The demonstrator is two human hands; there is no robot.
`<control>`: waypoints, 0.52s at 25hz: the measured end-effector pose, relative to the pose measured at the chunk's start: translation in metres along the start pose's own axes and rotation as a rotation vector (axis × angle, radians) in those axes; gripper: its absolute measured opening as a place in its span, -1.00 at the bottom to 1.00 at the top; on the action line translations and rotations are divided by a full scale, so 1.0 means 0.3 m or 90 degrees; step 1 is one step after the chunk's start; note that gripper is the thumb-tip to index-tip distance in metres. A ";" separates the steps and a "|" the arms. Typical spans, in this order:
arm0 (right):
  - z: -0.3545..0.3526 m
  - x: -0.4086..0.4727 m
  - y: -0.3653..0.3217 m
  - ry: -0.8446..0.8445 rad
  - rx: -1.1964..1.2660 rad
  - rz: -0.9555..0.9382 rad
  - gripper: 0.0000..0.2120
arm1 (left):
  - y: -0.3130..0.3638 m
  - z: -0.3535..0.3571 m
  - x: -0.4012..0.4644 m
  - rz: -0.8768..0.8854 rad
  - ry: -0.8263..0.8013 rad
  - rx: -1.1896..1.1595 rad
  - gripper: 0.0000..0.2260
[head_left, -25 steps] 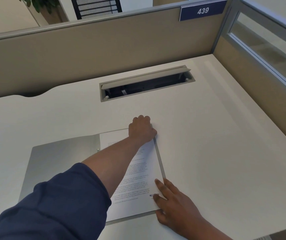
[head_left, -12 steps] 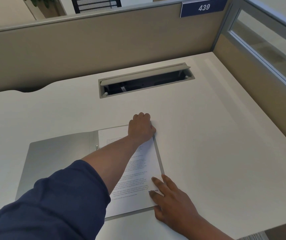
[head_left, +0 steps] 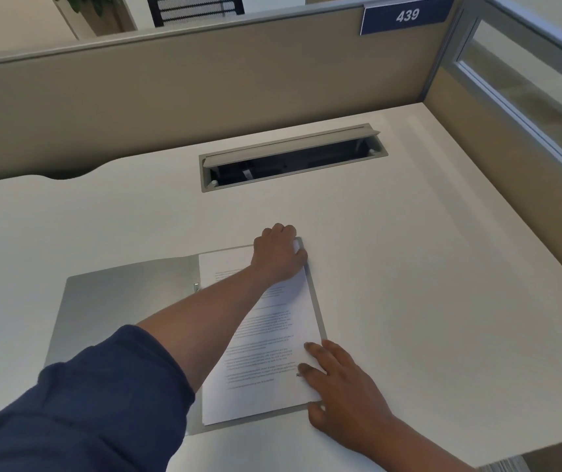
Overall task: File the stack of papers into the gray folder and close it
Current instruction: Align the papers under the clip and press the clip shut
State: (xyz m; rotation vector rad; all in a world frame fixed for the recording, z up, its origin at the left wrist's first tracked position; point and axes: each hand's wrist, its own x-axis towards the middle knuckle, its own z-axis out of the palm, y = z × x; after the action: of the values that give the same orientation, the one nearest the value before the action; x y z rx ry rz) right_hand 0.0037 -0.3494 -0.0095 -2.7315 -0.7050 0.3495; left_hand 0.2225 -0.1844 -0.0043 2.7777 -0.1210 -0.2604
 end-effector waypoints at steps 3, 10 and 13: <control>-0.003 0.002 0.004 -0.010 -0.008 -0.004 -0.44 | -0.042 -0.048 -0.116 0.021 0.033 -0.106 -0.59; 0.000 0.013 0.006 -0.046 0.119 0.087 -0.40 | -0.266 -0.027 -0.672 -0.116 0.137 -0.263 -0.74; 0.005 0.011 -0.023 0.000 0.206 0.199 -0.34 | -0.330 0.036 -0.870 -0.217 0.087 -0.267 -0.64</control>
State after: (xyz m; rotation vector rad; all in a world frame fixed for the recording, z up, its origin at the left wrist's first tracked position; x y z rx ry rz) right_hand 0.0031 -0.3416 -0.0090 -2.5235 -0.1933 0.4859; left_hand -0.0302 -0.0651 -0.0057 2.3736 0.3983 -0.1546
